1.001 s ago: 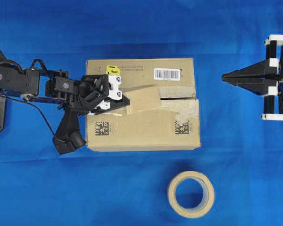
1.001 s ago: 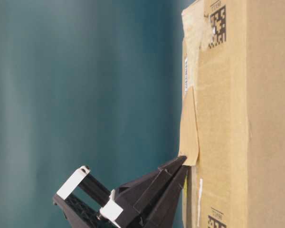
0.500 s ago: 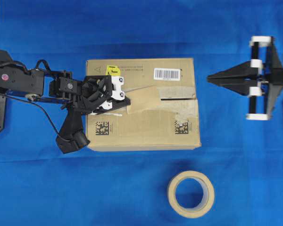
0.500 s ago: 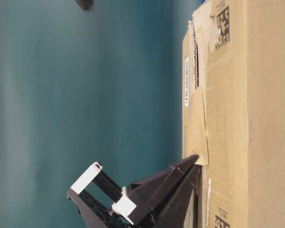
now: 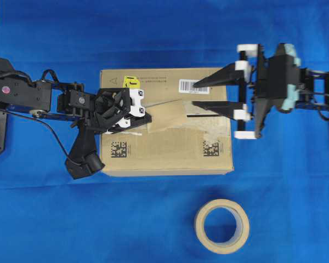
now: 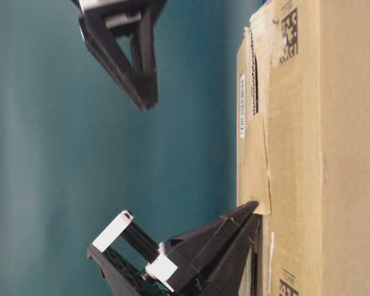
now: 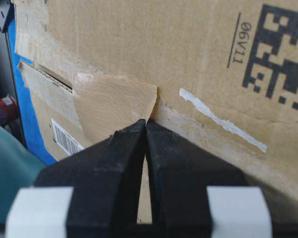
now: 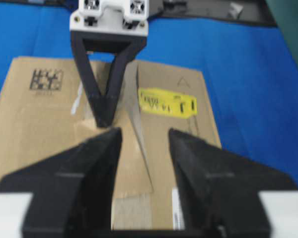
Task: Apply tape along the seams of the closed cardboard box to seal it securely.
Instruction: 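Bring the right gripper over the box top to the tape strip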
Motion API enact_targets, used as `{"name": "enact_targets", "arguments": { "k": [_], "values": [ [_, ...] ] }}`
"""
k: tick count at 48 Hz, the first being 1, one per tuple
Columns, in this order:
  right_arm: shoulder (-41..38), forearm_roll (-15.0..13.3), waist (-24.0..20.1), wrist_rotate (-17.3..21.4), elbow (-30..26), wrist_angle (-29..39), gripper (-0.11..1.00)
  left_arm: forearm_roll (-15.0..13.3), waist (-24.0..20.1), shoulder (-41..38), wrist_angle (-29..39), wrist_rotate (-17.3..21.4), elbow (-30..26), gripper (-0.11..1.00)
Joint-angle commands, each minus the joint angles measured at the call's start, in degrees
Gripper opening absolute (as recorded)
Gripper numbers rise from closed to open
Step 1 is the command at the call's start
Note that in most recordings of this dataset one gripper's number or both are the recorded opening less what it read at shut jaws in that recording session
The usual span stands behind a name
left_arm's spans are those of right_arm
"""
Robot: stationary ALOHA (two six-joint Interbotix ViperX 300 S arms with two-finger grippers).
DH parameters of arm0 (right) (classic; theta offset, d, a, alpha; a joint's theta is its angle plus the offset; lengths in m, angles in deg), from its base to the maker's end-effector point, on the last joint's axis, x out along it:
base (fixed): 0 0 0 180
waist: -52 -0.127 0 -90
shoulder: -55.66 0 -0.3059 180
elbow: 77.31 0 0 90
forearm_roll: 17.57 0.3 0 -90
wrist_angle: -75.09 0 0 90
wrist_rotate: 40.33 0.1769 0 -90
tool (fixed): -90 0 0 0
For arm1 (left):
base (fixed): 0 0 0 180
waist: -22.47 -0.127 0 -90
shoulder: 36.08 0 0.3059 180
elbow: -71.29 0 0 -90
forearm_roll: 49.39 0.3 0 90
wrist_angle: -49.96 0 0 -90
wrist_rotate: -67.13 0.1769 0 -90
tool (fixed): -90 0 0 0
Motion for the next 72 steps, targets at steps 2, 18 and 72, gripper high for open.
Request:
{"name": "enact_targets", "arguments": {
  "k": [2,18,72],
  "values": [
    [-1.8,0.1,-0.5,0.1,-3.6,0.4,0.45,0.1,-0.1,0.4,-0.2,-0.1,-1.3,0.00],
    [-7.4,0.1,-1.1,0.3,-7.7,2.6,0.45,0.0,-0.1,0.4,-0.2,-0.2,-1.3,0.00],
    [-17.0,0.9,-1.7,0.4,-10.4,9.5,0.45,0.0,0.3,0.2,0.3,-0.4,-1.7,0.00]
  ]
}}
